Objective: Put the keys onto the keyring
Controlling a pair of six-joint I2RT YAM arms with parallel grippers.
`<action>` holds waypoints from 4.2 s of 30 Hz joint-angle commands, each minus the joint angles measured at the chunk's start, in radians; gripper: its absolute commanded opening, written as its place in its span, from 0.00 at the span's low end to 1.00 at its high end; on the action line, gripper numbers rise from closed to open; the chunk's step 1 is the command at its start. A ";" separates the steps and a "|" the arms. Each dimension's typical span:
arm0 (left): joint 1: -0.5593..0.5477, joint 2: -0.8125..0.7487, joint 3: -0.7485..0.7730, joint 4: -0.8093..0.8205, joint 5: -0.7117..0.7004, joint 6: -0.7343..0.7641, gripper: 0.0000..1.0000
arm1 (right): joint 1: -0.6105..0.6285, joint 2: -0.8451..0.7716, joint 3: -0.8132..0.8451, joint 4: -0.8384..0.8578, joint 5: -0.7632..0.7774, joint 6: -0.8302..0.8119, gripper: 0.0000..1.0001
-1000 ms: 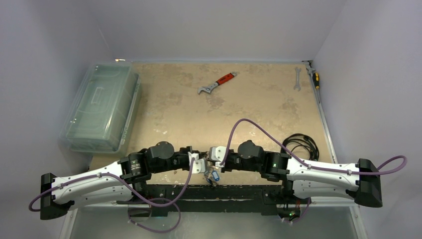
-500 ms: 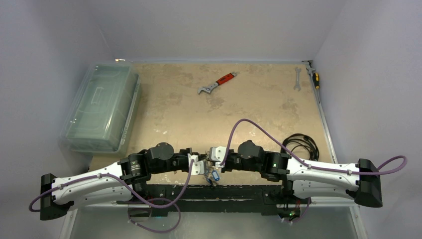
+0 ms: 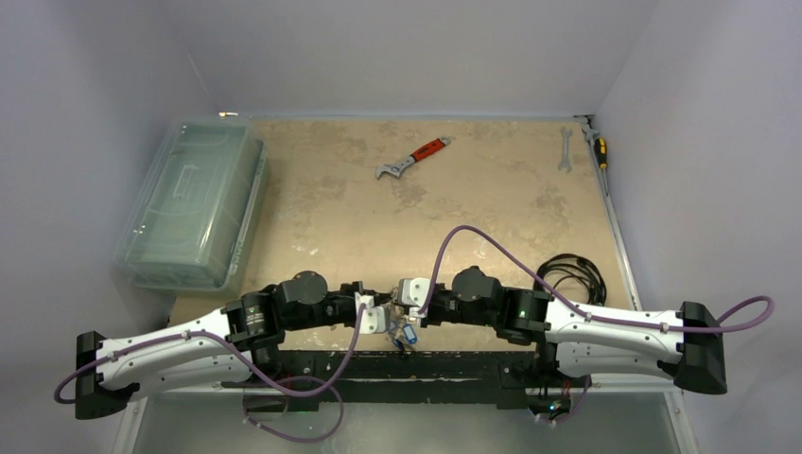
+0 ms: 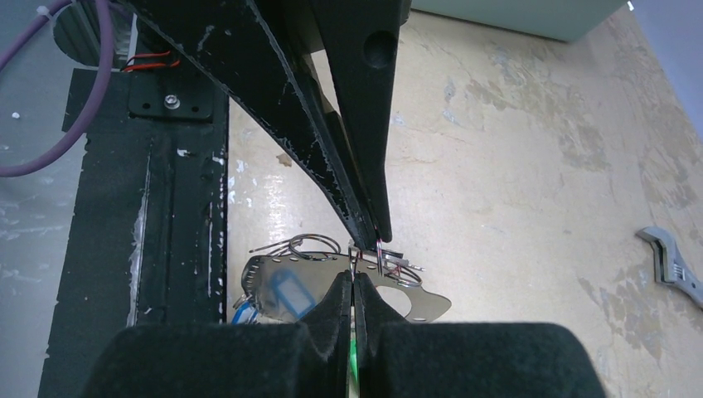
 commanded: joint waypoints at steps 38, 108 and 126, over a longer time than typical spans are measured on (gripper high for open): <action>-0.005 -0.020 -0.008 -0.011 0.068 -0.026 0.00 | -0.034 -0.006 0.036 -0.076 -0.004 0.016 0.00; -0.012 0.009 0.207 -0.072 0.016 -0.046 0.53 | -0.035 -0.072 0.151 -0.072 -0.043 -0.074 0.00; -0.010 0.042 0.192 0.081 0.071 -0.106 0.36 | -0.035 -0.223 0.114 0.025 -0.004 -0.052 0.00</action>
